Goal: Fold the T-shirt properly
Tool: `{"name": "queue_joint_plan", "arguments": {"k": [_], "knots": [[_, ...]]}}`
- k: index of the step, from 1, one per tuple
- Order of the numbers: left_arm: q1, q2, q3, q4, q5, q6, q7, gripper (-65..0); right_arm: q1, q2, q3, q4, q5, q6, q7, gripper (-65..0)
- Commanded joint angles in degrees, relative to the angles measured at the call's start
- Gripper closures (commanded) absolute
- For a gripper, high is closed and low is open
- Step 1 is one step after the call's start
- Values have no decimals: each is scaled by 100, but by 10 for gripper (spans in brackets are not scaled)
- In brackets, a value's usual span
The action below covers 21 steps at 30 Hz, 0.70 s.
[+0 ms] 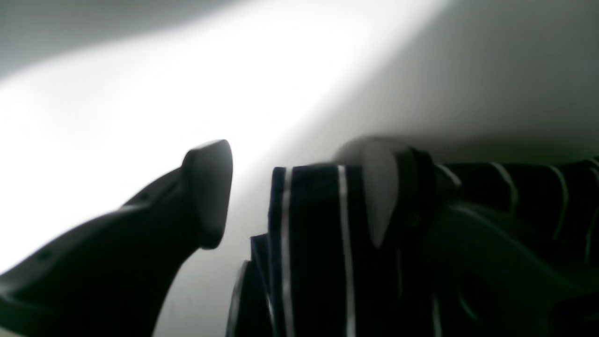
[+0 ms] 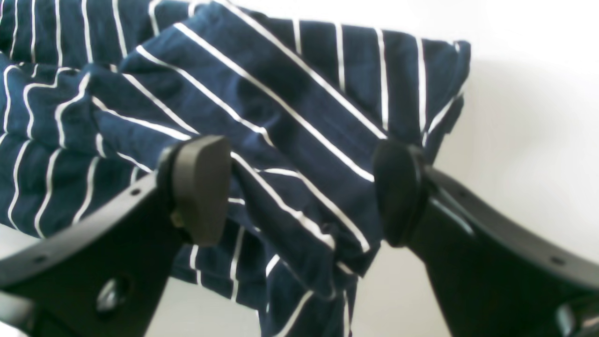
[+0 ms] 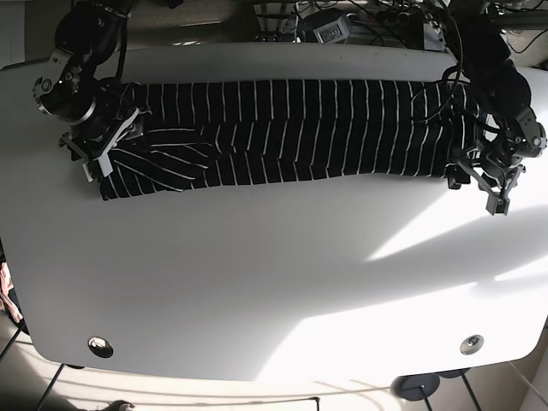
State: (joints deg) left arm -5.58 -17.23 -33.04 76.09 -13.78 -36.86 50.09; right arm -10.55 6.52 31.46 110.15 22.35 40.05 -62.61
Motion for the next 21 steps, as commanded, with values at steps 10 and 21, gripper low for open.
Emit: {"name": "queue_joint_plan", "arguments": {"k": [10, 21], "knots": [[-79, -162, 152, -361, -33, 25, -99, -78, 39, -41, 41, 93, 73, -5, 129, -444], [308, 84, -288, 2206, -50, -314, 1071, 0, 30, -50, 41, 93, 73, -5, 129, -444]]}}
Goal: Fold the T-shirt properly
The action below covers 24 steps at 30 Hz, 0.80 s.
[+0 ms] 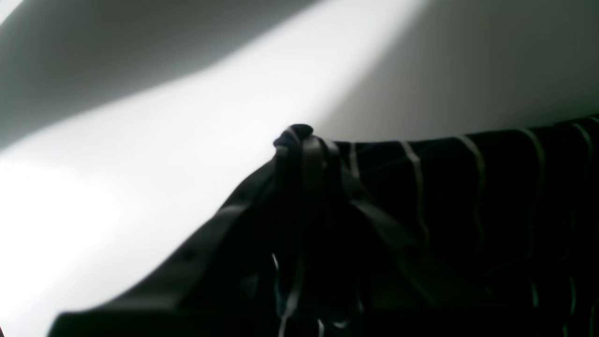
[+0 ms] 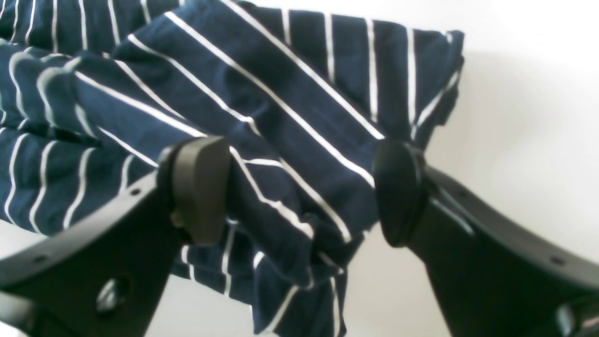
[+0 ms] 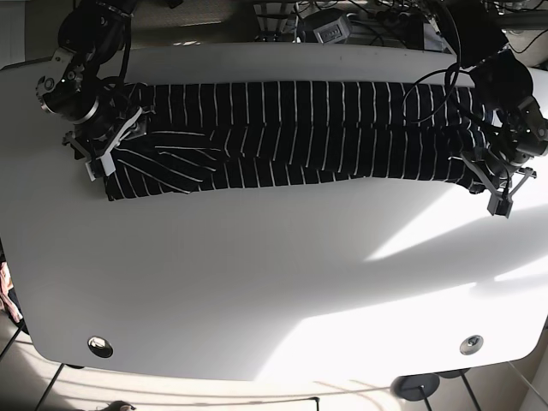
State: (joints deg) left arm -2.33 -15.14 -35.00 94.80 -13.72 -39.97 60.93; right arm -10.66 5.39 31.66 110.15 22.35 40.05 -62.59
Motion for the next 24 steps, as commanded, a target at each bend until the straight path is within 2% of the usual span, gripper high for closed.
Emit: {"name": "queue_joint_plan", "arguments": {"k": [1, 8, 12, 16, 17, 18, 20, 22, 23, 24], "knots": [[123, -126, -188, 502, -66, -3, 66, 0, 41, 63, 21, 93, 73, -5, 127, -444], [1064, -152, -671, 766, -66, -3, 66, 0, 50, 63, 21, 93, 73, -5, 127, -444], [1266, -161, -671, 757, -13, -3, 66, 0, 50, 63, 21, 110, 82, -5, 127, -444], [1257, -161, -627, 757, -13, -3, 66, -287, 41, 63, 21, 137, 152, -5, 109, -445], [1257, -161, -636, 766, -13, -3, 66, -338, 33, 63, 21, 137, 310, -5, 100, -445], [1248, -170, -645, 766, -13, -3, 66, -360, -20, 90, 82, 137, 539, -5, 100, -449], [1257, -249, -636, 801, -13, -3, 66, -350, -161, 99, 399, 137, 1101, -5, 100, -450], [1248, -302, -662, 801, -48, -3, 74, -350, -214, 125, 680, 137, 1945, -5, 83, -452], [1248, -319, -671, 801, -57, -3, 74, -351, -266, 283, 847, 137, 2631, -5, -31, -452], [1248, -319, -671, 810, -66, -3, 74, -351, -275, 406, 874, 119, 3035, -5, -137, -447]]}}
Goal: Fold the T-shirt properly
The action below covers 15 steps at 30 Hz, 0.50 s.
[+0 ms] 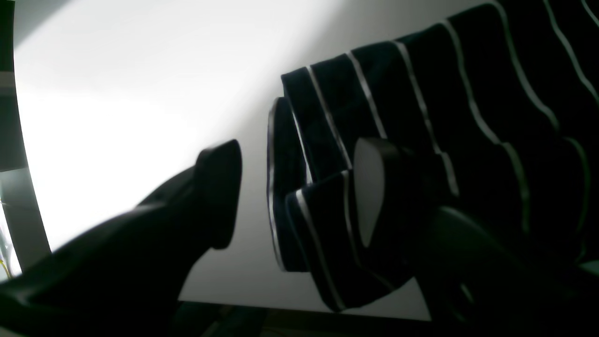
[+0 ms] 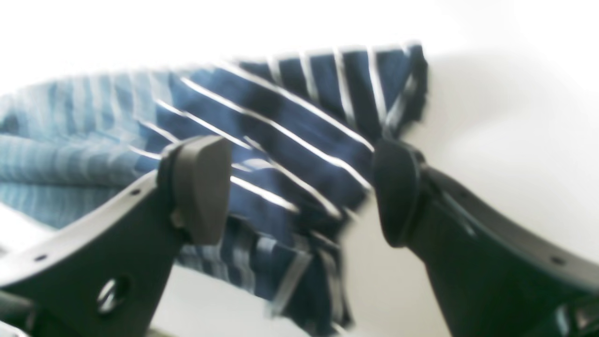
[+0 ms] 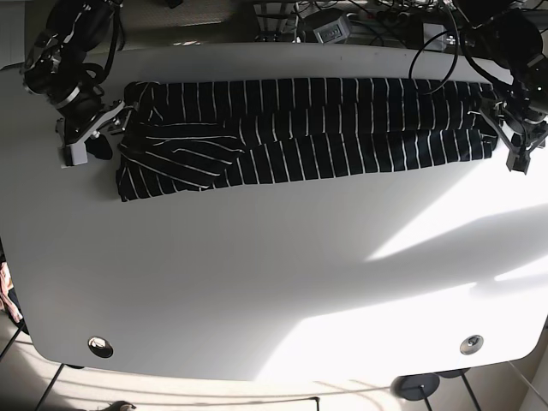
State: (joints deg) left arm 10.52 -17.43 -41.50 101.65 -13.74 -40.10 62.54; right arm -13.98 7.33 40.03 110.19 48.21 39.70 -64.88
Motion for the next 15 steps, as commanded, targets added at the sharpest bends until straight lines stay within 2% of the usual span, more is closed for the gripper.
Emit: {"name": "queue_joint_plan", "arguments": {"k": [1, 2, 3, 5, 7, 9, 12, 13, 15], "knots": [[-37, -81, -22, 152, -64, 10, -87, -351, 66, 308, 19, 97, 784, 30, 49, -447], [-19, -64, -22, 257, -64, 10, -87, -351, 75, 361, -51, 97, 951, 30, -4, -445], [-11, -28, 13, 301, -55, 10, -87, -351, 136, 361, -227, 97, 942, -89, -4, -445], [-11, 156, 22, 284, -20, 10, -87, -351, 198, 344, -764, -35, 459, -467, 31, -444], [42, 200, 22, 284, -20, 10, -87, -351, 198, 229, -1124, -263, -25, -467, 163, -422], [139, 235, 110, 275, -11, 10, -96, -351, 101, 97, -1247, -404, -517, -467, 348, -300], [288, 218, 189, 82, -11, 10, -114, -351, -110, 71, -1273, -413, -948, -467, 365, -127], [288, 209, 189, -85, -11, 10, -114, -351, -154, 54, -1273, -465, -1071, -458, 365, -94], [288, 104, 189, -551, -11, 10, -140, -351, -163, -8, -1265, -773, -1256, -458, 453, -87]]}}
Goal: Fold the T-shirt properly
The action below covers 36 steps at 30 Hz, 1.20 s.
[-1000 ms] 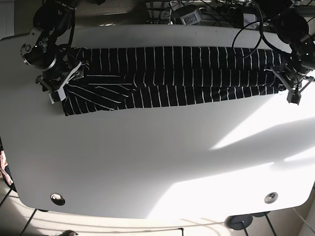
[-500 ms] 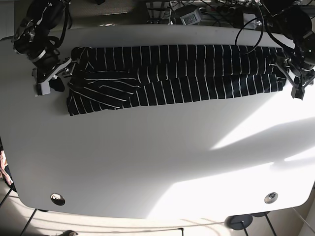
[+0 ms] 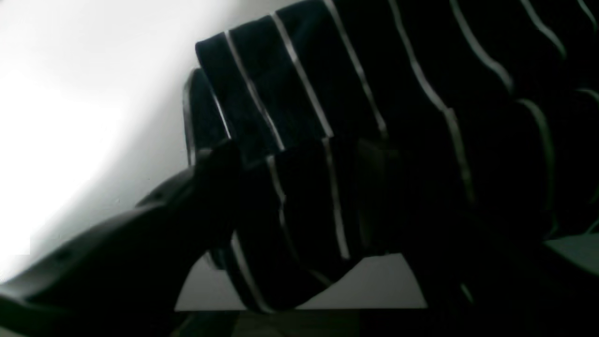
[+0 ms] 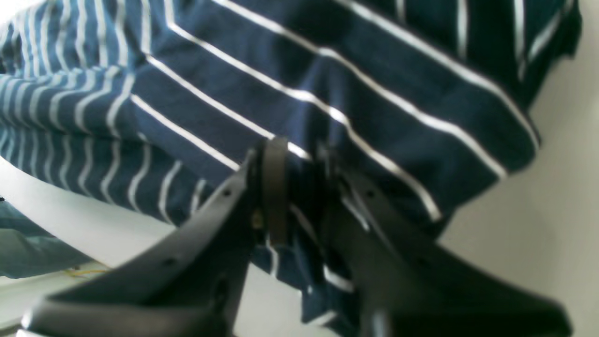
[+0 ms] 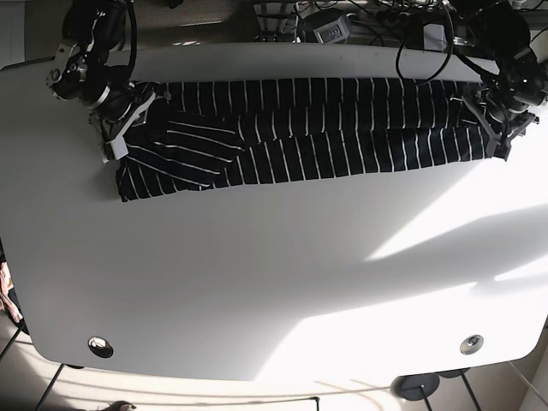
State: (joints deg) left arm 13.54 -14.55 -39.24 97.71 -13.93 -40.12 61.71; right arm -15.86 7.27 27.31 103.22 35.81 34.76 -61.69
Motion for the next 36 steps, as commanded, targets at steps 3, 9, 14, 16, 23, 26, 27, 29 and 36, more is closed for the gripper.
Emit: {"name": "queue_joint_plan", "arguments": {"k": [3, 9, 14, 16, 23, 26, 27, 29, 36], "knots": [[-5, -273, -1, -791, 9, 12, -549, -350, -36, 51, 7, -709, -280, 36, 661, -87], [-40, -387, 272, -1248, 9, 12, -813, -350, 87, 438, -1, -1474, -342, 45, 1391, -87], [-514, -317, 694, -1239, 0, 12, -778, -350, 544, 860, 34, -2238, -377, 45, 1743, -87], [-523, -123, 667, -1169, -44, 12, -778, -350, 606, 948, 34, -2265, -350, 45, 1752, -87], [-514, 219, -845, -52, -1714, 12, -198, -363, 570, 869, 16, -1878, -333, 45, 1725, -87], [-479, 193, -933, -61, -2198, 12, -198, -454, 570, 807, 34, -1869, -333, 45, 1725, -87], [-471, 193, -933, -70, -2259, 12, -198, -475, 570, 790, 34, -1869, -333, 45, 1725, -87], [-471, 193, -942, -299, -2268, 12, -198, -479, 562, 772, 34, -1878, -333, 45, 1716, -87], [-523, 52, -1267, -1582, -2286, 12, -198, -478, 562, 763, 25, -1896, -333, 45, 1716, -87]]}}
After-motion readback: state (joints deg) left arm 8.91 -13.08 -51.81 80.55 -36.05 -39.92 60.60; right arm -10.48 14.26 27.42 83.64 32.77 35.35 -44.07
